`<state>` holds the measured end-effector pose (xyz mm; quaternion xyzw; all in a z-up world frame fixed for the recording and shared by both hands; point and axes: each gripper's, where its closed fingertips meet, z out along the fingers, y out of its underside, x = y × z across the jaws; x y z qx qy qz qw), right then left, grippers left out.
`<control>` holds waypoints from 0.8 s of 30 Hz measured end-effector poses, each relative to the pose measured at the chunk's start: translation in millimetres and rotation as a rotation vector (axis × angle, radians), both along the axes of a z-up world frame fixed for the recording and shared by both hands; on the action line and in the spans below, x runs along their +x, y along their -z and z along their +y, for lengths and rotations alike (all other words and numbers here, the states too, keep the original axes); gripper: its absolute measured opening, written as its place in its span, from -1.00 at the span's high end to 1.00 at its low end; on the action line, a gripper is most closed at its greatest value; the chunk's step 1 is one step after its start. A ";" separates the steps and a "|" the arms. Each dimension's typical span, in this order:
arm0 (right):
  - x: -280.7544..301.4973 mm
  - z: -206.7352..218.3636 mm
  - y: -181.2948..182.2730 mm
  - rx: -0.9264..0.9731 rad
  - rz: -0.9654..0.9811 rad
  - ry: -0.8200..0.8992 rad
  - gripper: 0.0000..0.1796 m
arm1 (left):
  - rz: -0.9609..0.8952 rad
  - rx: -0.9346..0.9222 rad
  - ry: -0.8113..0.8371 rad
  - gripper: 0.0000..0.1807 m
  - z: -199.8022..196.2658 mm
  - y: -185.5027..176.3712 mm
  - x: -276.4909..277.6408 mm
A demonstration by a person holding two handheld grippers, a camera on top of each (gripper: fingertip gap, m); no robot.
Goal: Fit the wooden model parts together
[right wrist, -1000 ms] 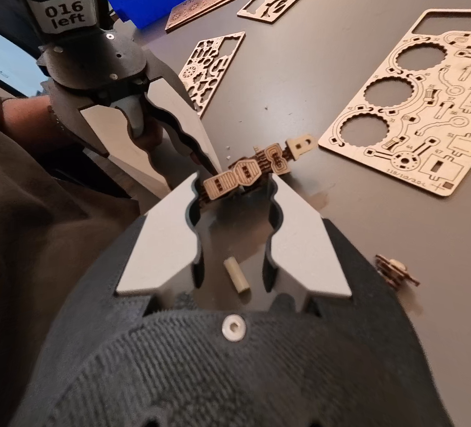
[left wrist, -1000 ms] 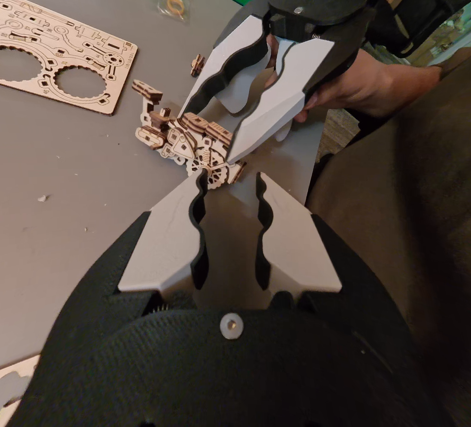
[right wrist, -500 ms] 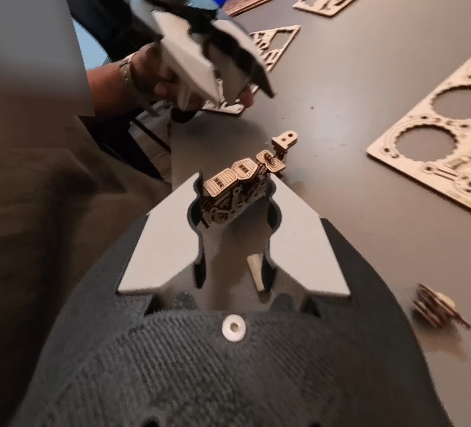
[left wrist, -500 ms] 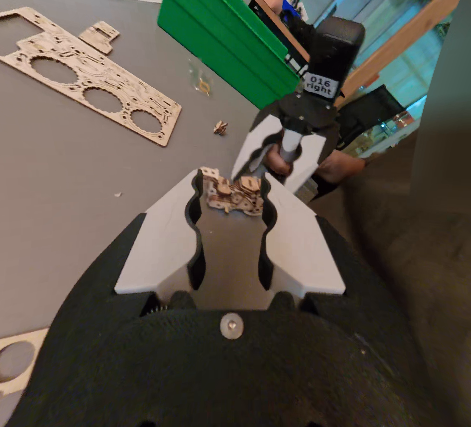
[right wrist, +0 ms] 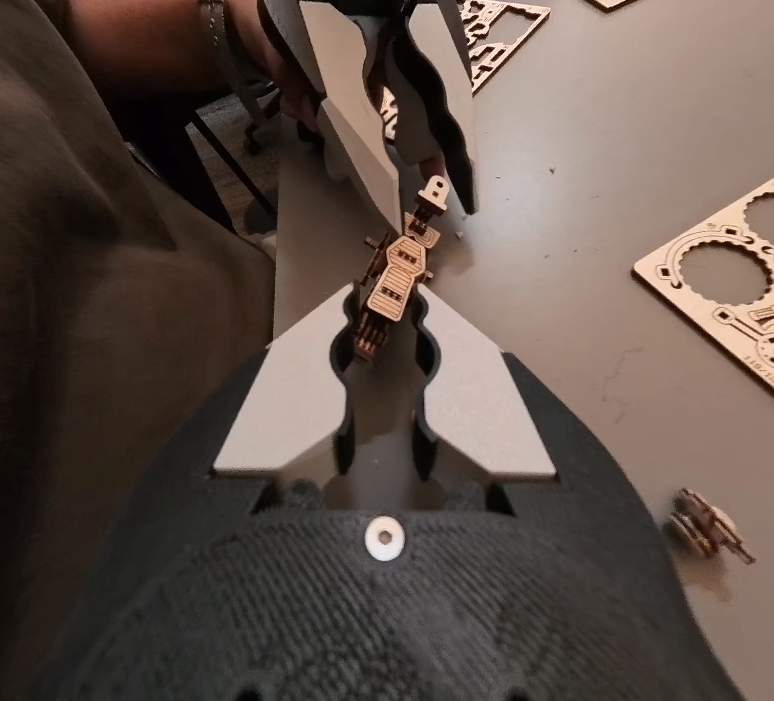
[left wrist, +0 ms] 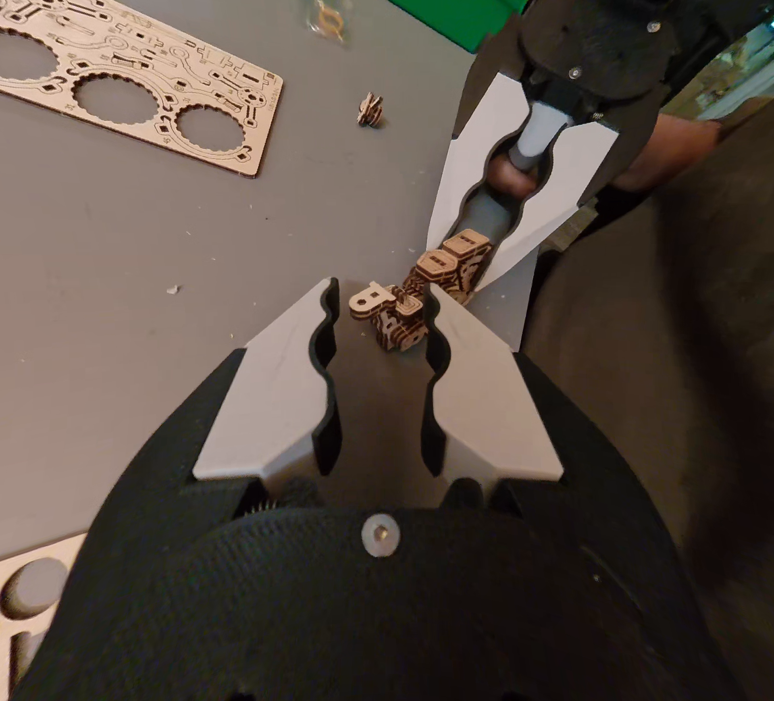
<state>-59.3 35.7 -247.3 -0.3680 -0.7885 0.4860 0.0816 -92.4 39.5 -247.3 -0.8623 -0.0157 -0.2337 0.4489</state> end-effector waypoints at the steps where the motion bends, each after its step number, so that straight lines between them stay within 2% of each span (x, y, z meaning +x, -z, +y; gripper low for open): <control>1: 0.0 0.5 0.0 0.003 0.002 0.002 0.77 | -0.013 0.005 0.004 0.60 -0.2 -1.5 0.5; 8: 0.1 2.7 0.3 0.005 -0.001 0.007 0.79 | -0.095 0.038 0.008 0.64 -0.3 -10.6 0.8; 13: -3.7 6.8 -7.5 0.034 0.075 0.023 0.82 | -0.125 0.070 -0.010 0.63 0.8 -17.4 -2.6; 18: -7.3 15.0 -12.4 0.127 0.175 0.046 0.84 | -0.077 0.051 0.003 0.63 -0.6 -11.8 -1.5; 24: -6.7 21.1 -6.3 0.152 0.160 0.055 0.84 | 0.044 0.008 0.069 0.66 -4.9 0.7 7.4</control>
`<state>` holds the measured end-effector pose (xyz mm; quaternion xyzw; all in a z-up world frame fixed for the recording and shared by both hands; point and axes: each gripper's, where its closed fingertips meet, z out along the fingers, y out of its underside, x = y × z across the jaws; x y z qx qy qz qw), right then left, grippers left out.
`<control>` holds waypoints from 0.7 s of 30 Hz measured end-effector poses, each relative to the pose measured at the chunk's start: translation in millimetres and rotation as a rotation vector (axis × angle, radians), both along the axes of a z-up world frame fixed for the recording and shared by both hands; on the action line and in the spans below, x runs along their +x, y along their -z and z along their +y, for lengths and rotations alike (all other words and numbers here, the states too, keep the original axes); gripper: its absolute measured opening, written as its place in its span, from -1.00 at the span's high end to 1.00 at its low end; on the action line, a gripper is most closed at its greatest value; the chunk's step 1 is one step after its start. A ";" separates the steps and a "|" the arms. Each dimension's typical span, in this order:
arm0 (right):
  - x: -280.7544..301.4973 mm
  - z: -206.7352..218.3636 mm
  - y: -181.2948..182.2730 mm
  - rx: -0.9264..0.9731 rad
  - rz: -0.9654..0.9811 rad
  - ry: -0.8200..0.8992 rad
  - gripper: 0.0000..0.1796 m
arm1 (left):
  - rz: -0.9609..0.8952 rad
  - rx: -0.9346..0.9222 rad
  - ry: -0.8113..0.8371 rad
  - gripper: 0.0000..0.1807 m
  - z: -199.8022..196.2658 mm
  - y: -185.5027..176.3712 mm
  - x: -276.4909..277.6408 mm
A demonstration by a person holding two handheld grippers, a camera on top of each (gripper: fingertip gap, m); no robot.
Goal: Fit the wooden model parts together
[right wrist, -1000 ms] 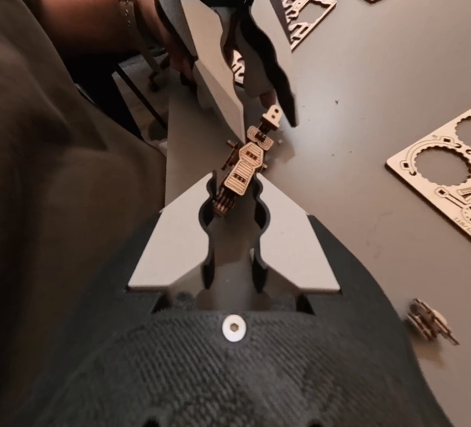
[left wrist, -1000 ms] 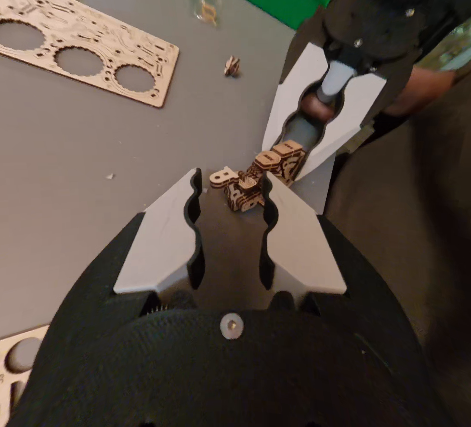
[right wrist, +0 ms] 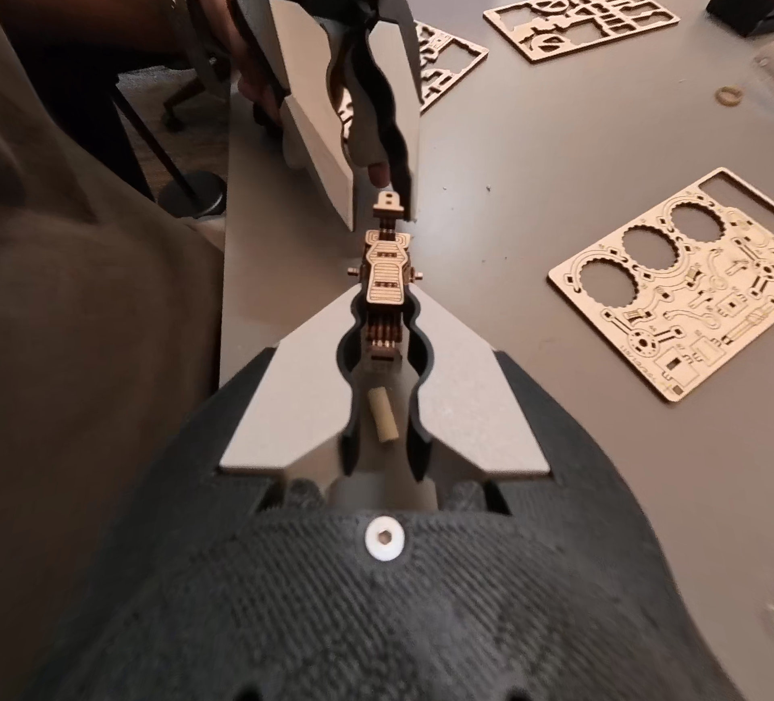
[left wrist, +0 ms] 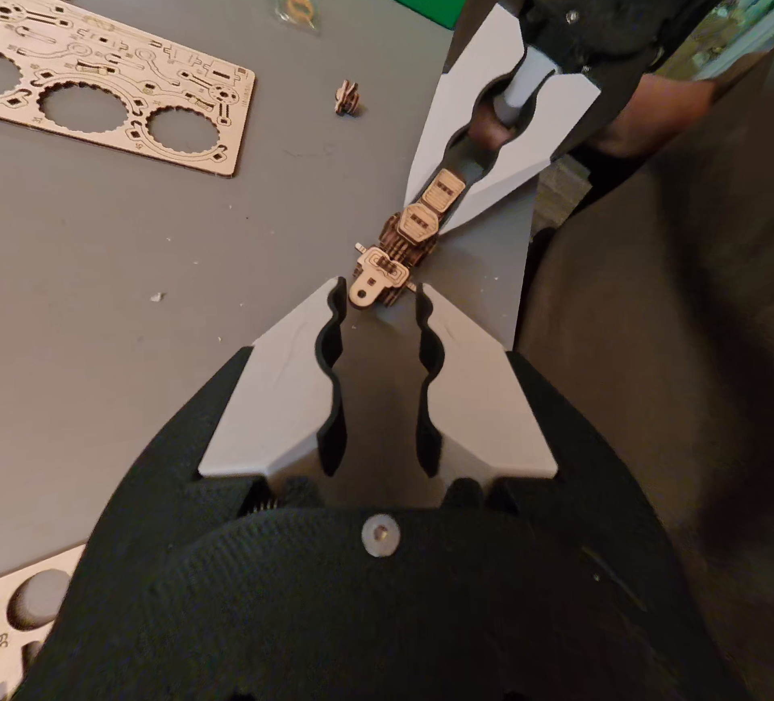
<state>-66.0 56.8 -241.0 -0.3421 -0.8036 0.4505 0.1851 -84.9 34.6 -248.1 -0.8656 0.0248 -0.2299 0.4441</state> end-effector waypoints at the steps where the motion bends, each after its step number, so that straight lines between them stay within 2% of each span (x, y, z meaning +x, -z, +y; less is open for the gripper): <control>1: -0.4 1.0 -0.3 0.002 0.003 0.004 0.84 | 0.008 -0.001 -0.002 0.68 0.1 0.4 -0.1; 5: 0.0 3.0 1.6 0.005 -0.004 0.008 0.84 | 0.026 -0.004 -0.017 0.80 0.6 1.4 -3.0; 21: -4.0 15.2 5.0 -0.014 -0.033 0.054 0.79 | 0.047 0.005 -0.016 0.87 0.8 0.7 -3.6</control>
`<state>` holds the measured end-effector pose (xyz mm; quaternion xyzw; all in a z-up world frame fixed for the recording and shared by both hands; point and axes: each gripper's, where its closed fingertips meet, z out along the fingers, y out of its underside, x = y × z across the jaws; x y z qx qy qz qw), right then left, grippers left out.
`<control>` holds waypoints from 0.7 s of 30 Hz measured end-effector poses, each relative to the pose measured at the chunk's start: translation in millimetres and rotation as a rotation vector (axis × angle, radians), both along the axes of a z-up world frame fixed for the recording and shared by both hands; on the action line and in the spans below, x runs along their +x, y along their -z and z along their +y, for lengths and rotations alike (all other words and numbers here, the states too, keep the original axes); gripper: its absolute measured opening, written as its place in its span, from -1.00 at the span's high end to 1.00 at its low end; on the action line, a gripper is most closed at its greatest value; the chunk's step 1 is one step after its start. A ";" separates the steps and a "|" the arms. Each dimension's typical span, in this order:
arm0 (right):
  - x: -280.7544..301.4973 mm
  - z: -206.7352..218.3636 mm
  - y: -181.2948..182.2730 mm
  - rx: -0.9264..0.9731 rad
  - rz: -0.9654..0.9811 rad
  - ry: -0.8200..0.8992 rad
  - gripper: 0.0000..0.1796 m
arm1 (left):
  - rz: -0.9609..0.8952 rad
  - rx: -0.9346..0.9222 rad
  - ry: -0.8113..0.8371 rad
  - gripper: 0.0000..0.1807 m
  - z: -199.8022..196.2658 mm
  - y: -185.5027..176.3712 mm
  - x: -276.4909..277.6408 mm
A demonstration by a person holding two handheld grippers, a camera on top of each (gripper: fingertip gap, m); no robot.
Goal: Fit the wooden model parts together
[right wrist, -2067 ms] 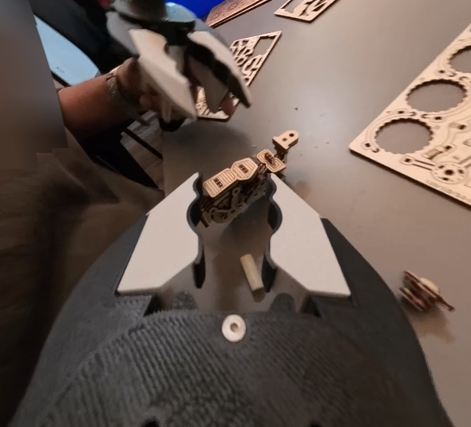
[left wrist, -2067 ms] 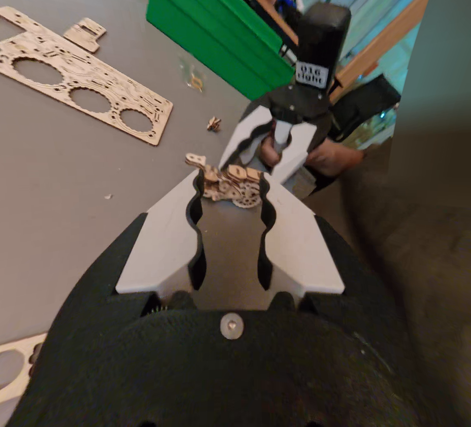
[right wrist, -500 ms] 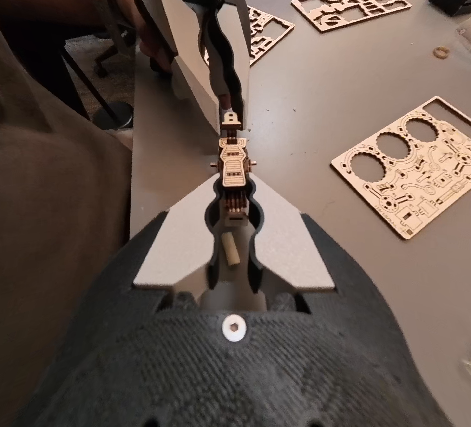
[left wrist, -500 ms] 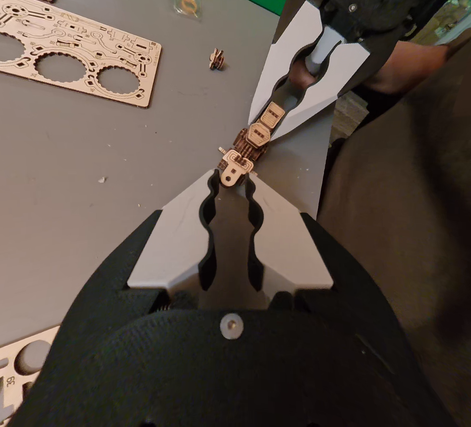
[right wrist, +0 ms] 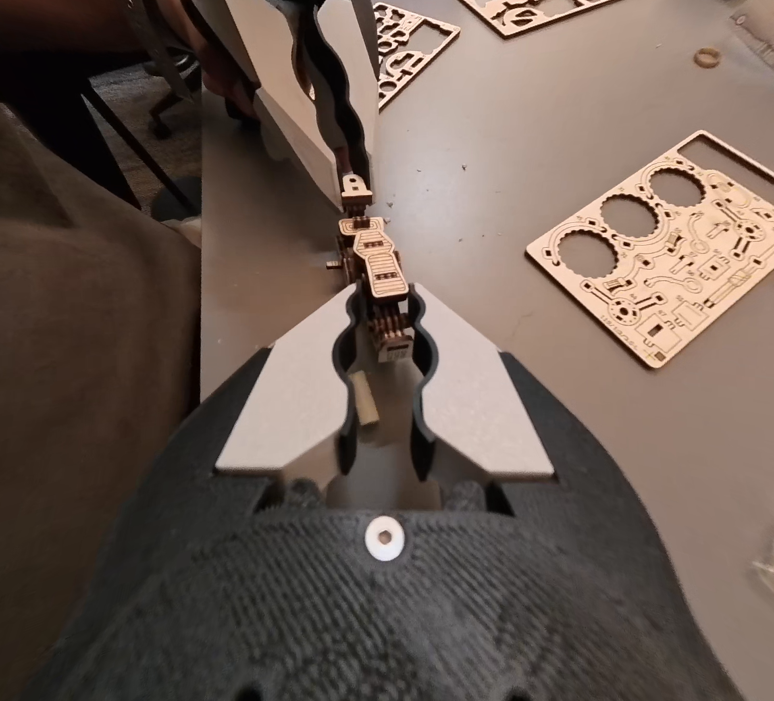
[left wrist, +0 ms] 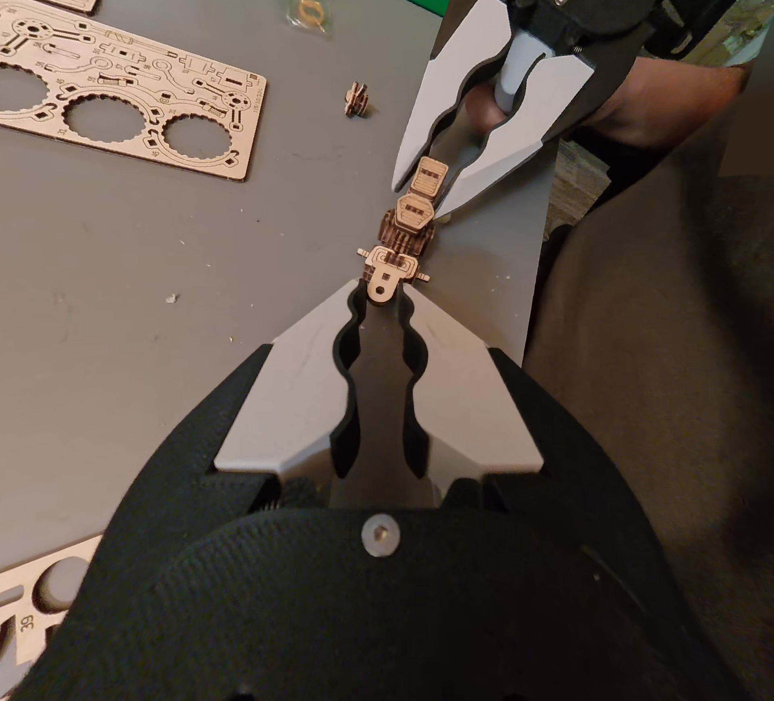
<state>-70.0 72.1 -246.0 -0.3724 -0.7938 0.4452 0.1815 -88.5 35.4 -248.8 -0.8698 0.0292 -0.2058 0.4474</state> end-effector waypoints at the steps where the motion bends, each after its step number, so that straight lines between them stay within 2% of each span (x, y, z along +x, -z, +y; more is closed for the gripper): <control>1: 0.6 -0.1 0.0 -0.001 -0.001 -0.004 0.79 | 0.001 0.000 0.002 0.87 -0.1 0.1 0.3; 13: 3.2 -0.8 -0.7 -0.030 -0.009 -0.026 0.80 | 0.001 -0.002 0.014 0.87 -0.6 0.4 2.1; 21: 4.2 -2.2 -0.7 -0.005 0.008 -0.037 0.82 | -0.021 -0.029 0.025 0.78 -1.9 3.8 4.9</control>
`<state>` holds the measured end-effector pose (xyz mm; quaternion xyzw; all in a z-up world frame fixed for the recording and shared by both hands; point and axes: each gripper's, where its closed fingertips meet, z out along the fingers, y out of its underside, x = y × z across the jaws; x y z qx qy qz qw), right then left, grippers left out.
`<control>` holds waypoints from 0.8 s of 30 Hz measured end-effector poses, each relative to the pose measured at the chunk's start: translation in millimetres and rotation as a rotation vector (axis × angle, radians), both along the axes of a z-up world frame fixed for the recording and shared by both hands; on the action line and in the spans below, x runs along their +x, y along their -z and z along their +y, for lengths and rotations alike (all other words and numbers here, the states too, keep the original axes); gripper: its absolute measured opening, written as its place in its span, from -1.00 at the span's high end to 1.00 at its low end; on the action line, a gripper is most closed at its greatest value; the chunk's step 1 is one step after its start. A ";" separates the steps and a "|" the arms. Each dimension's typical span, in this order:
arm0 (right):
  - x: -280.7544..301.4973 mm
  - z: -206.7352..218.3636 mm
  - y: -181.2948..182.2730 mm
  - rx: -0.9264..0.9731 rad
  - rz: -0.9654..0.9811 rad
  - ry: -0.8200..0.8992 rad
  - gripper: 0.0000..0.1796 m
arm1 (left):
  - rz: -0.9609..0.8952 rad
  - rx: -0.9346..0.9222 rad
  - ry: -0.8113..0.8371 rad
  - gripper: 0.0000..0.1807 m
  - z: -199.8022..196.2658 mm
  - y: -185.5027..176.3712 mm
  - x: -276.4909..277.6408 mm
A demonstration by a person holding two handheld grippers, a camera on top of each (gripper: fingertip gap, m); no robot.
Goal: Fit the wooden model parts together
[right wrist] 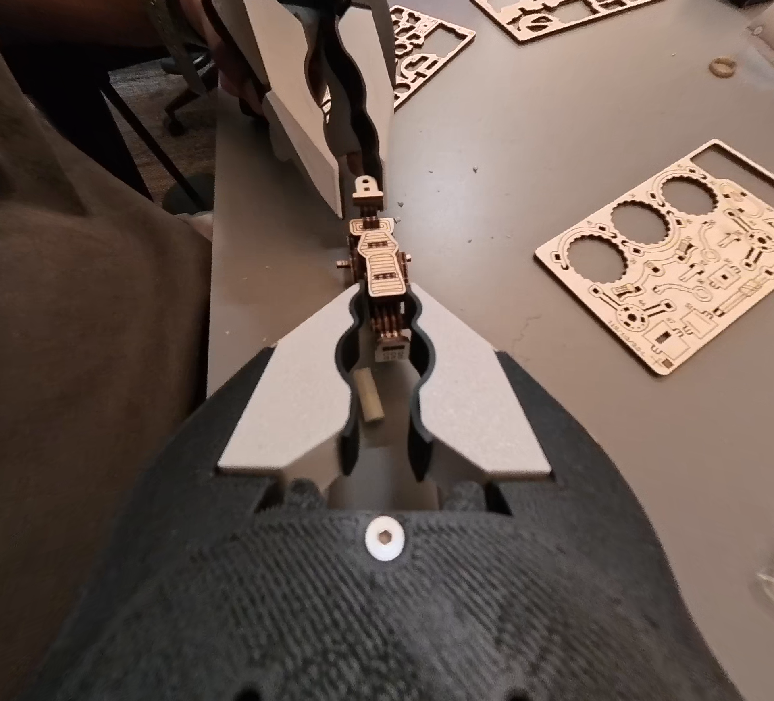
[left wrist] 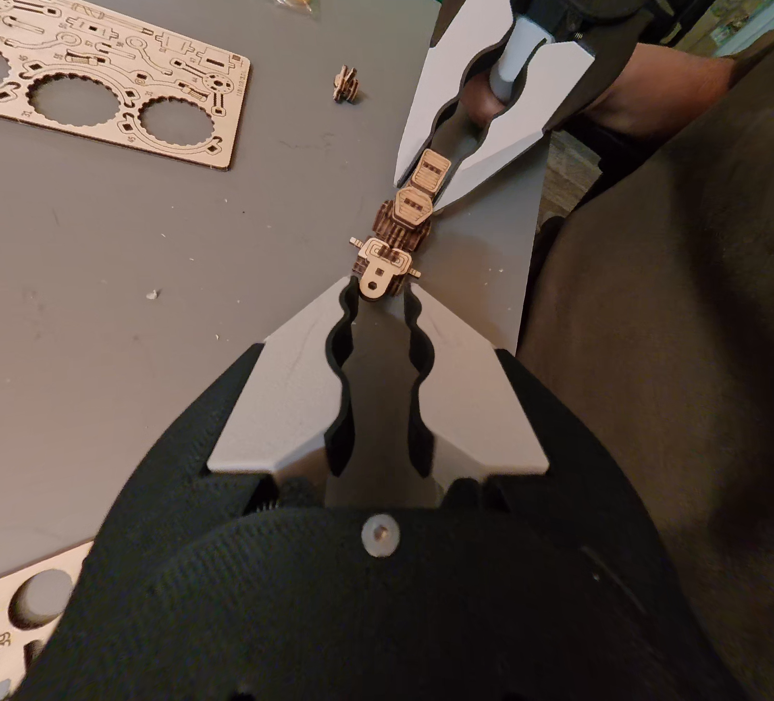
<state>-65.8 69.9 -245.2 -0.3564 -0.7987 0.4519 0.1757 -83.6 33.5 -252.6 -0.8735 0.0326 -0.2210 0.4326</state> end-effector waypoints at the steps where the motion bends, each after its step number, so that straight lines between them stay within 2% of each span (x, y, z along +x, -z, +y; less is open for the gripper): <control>1: 0.0 0.1 -0.1 0.002 0.001 0.001 0.82 | 0.000 -0.001 0.000 0.78 -0.1 0.1 0.1; 8: -0.9 1.2 0.1 0.019 0.012 0.012 0.81 | 0.007 -0.007 -0.009 0.87 0.2 1.2 -1.1; 24: -2.3 2.4 0.2 0.022 0.015 0.025 0.80 | -0.003 -0.025 -0.003 0.86 0.3 3.5 0.3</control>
